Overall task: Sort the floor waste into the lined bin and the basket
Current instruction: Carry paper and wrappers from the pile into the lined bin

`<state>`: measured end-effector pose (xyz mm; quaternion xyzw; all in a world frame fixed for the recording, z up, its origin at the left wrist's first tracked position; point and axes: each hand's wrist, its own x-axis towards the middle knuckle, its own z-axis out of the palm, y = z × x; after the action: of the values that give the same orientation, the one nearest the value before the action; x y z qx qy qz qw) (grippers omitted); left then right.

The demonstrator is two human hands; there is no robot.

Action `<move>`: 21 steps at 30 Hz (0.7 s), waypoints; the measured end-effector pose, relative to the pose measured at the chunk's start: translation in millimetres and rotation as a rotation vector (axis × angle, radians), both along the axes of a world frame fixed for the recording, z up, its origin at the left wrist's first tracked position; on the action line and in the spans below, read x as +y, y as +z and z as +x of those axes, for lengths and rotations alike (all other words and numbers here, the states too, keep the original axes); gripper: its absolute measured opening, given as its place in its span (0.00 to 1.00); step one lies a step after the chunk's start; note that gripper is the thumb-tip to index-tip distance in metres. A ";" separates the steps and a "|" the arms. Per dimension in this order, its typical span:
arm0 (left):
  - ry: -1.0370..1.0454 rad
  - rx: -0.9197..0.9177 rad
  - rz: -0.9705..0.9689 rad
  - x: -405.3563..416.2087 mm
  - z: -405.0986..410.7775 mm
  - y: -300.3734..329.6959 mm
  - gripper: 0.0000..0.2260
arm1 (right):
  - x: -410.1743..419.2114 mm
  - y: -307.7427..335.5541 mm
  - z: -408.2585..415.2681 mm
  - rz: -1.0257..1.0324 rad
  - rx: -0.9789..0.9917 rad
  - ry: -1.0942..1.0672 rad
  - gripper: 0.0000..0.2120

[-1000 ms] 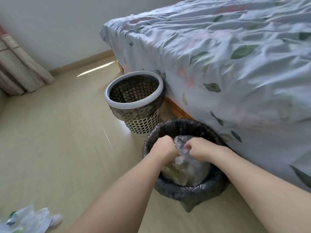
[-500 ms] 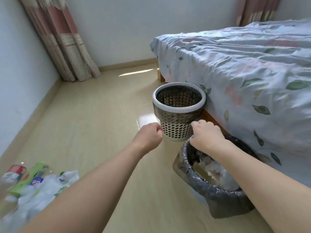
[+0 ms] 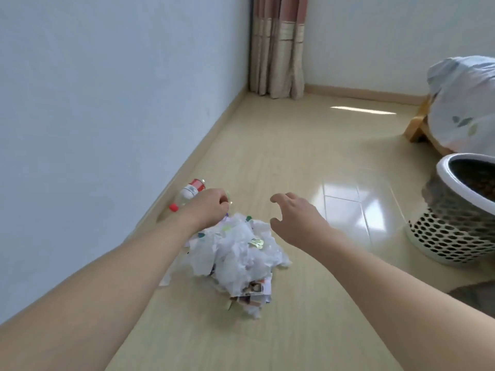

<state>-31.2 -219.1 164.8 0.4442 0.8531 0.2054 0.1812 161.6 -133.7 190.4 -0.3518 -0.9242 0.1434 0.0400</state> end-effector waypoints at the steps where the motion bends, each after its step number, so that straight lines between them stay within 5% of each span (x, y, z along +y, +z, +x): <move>1: 0.030 -0.013 -0.013 -14.8 -18.9 -9.4 0.09 | -6.9 -8.3 -16.7 -0.011 -0.022 0.032 0.24; 8: 0.241 -0.207 -0.066 -94.8 -89.0 -99.0 0.07 | -38.9 -74.5 -98.4 -0.052 -0.229 0.138 0.23; 17: 0.193 -0.365 -0.002 -76.8 -86.4 -154.8 0.05 | -29.6 -124.4 -110.7 0.092 -0.410 -0.022 0.17; 21: 0.144 -0.399 -0.004 -56.2 -65.5 -162.5 0.15 | -13.6 -133.0 -100.2 0.159 -0.315 -0.057 0.13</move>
<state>-96.8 -275.3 2.3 0.3323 0.8301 0.3001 0.3324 61.4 -147.2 57.4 -0.3917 -0.9171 0.0119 -0.0737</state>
